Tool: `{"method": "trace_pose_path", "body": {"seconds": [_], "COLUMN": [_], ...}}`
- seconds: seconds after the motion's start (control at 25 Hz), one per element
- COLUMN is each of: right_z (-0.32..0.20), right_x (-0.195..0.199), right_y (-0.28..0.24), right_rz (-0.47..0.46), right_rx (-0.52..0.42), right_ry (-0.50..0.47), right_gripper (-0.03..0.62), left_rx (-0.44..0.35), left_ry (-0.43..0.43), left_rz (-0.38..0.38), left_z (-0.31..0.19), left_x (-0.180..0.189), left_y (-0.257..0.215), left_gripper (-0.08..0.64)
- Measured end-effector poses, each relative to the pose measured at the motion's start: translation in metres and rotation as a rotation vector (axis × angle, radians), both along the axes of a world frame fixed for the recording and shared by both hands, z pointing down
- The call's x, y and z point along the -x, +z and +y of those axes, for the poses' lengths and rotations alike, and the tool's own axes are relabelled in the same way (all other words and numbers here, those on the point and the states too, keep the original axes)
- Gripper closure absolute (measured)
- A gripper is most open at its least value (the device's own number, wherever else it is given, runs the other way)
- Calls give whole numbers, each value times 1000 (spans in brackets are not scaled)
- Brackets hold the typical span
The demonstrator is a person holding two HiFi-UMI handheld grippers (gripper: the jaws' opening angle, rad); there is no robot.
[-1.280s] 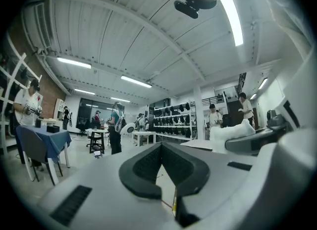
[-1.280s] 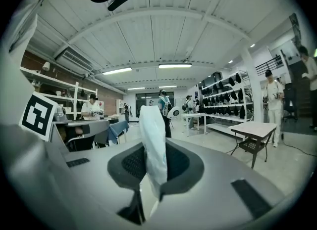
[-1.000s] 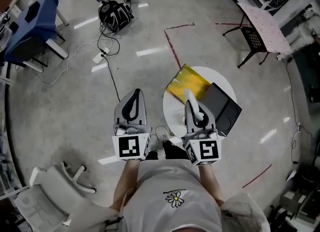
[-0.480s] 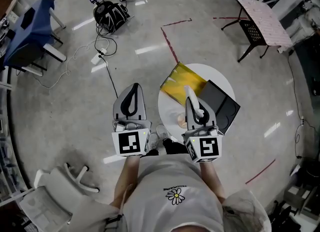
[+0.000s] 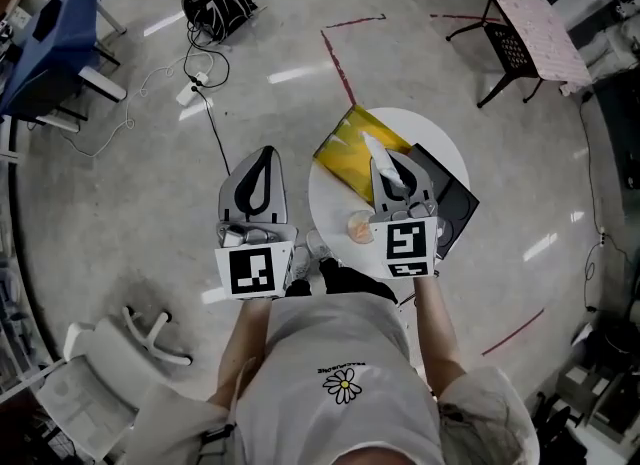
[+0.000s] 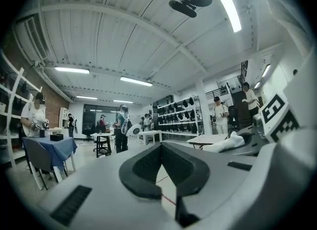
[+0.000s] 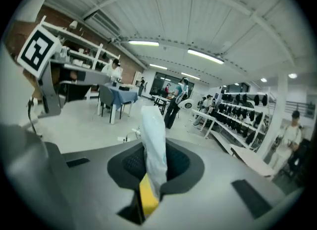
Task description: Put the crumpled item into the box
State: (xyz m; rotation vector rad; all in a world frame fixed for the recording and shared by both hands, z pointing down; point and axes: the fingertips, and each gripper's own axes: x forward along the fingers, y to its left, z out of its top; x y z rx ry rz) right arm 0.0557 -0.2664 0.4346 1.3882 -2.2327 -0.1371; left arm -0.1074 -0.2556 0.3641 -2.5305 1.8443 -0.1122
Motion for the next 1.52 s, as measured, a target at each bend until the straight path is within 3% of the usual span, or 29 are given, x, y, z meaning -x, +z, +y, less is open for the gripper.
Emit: {"method": "trace_pose_path", "body": {"seconds": [0.44, 0.8, 0.92, 1.04, 1.08, 1.16, 1.24, 1.4, 1.52], "right_z": [-45, -58, -60, -61, -61, -61, -60, -52, -42], "right_x": [-7, -15, -18, -20, -21, -23, -24, -23, -21], "right_y": [119, 234, 257, 269, 272, 279, 284, 287, 286], "right_rz": [565, 776, 800, 745, 715, 665, 655, 654, 591], "right_rx": [92, 233, 262, 318, 348, 416, 446, 471, 549], "right_ry": [-247, -381, -398, -380, -366, -343, -341, -372, -394], "right_gripper": [546, 546, 545, 541, 522, 398, 330, 302, 302], "left_rx": [82, 147, 172, 189, 192, 197, 201, 209, 209], "left_ry": [-19, -48, -61, -73, -76, -82, -85, -81, -75], "left_rz": [-13, -27, -34, -39, -40, -41, -40, -40, -35], "left_z": [-12, -17, -17, -16, -16, -16, -16, -16, -17], "left_x": [8, 14, 17, 21, 22, 23, 24, 24, 22], "left_y": [31, 59, 67, 73, 75, 78, 81, 84, 84], "left_gripper": [560, 560, 560, 560, 560, 560, 560, 560, 560]}}
